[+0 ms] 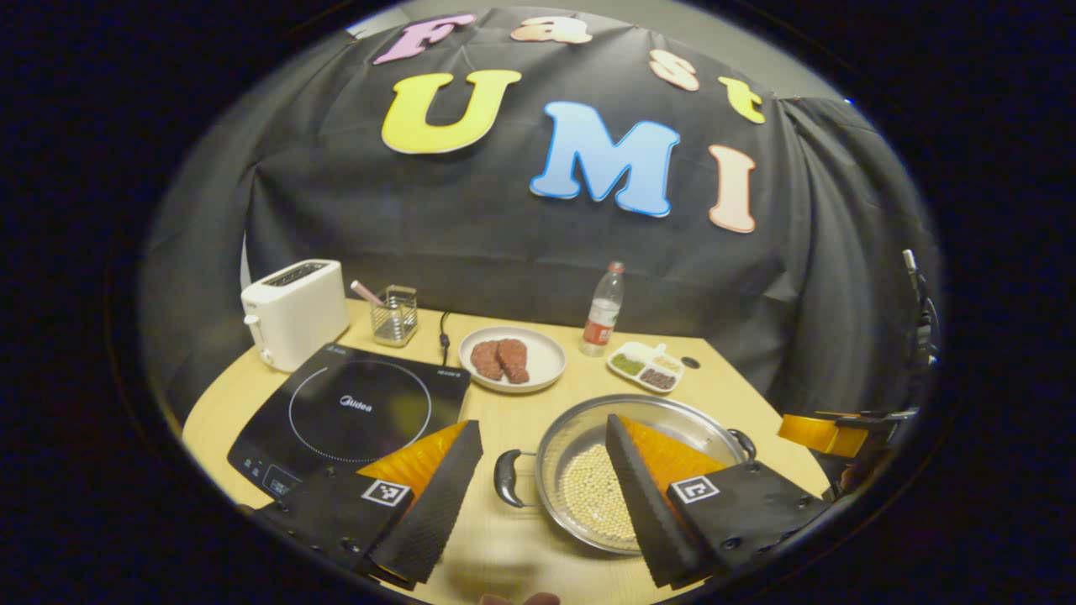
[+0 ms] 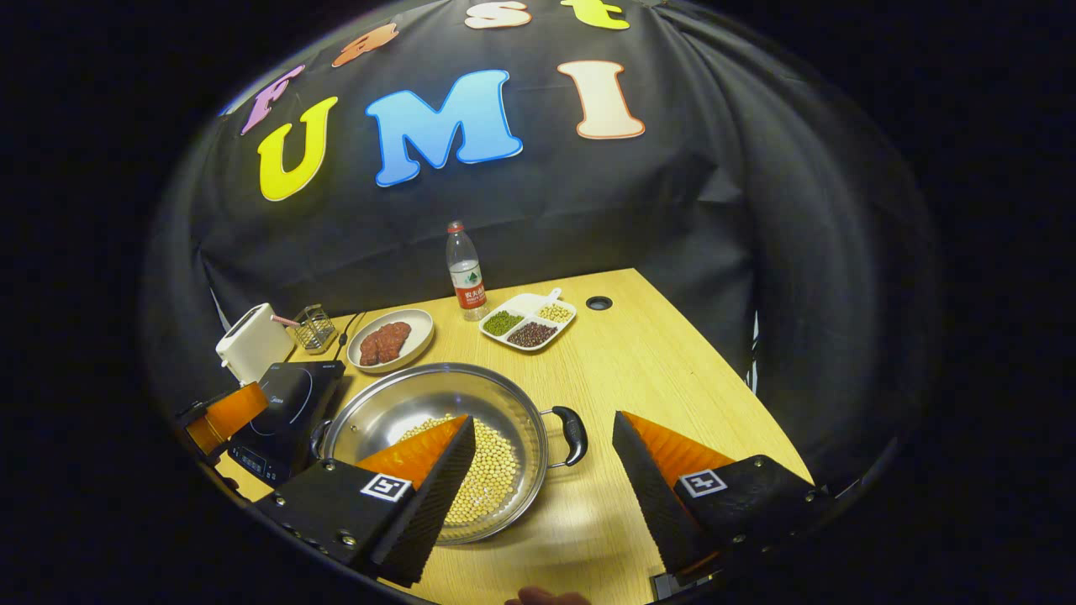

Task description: First push the handle of the pot to place it horizontally, then grasp the pot with both hands and set it on the induction cooktop.

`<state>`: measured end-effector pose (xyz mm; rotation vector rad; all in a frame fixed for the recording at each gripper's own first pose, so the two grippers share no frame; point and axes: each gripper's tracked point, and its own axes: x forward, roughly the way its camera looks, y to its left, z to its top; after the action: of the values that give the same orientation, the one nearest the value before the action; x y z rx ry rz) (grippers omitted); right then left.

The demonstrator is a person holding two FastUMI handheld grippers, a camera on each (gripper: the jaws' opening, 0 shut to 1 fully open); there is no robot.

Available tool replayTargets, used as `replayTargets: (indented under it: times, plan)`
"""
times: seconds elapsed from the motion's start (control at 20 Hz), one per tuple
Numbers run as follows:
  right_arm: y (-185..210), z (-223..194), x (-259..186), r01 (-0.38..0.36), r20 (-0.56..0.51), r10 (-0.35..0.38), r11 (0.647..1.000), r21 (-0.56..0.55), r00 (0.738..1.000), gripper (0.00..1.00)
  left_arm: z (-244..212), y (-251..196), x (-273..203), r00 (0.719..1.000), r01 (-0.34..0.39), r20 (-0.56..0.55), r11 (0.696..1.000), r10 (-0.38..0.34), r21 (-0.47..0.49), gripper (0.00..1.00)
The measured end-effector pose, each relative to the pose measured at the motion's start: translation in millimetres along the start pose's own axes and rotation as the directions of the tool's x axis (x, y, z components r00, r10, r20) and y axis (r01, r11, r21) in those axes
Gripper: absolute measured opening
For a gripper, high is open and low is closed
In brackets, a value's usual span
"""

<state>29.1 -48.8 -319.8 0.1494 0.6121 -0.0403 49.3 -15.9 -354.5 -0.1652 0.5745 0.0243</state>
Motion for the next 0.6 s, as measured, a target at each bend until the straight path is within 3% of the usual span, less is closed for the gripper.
replayTargets:
  times: [0.2,0.4,0.6]
  plan:
    - [-8.9,-13.4,30.1,-0.012,-0.054,0.012,1.000,0.004,0.998,1.00,-27.2,0.0,33.7,0.997,-0.031,-0.071,0.999,0.032,0.016,0.95]
    - [-14.7,-18.2,58.7,-0.016,-0.083,0.016,1.000,-0.001,0.996,1.00,-57.1,3.0,56.0,0.990,-0.055,-0.129,0.997,0.062,0.052,0.99]
    - [-17.1,-26.6,80.8,-0.012,-0.129,0.011,1.000,-0.005,0.992,1.00,-79.7,9.5,72.2,0.981,-0.062,-0.180,0.994,0.077,0.086,0.95]
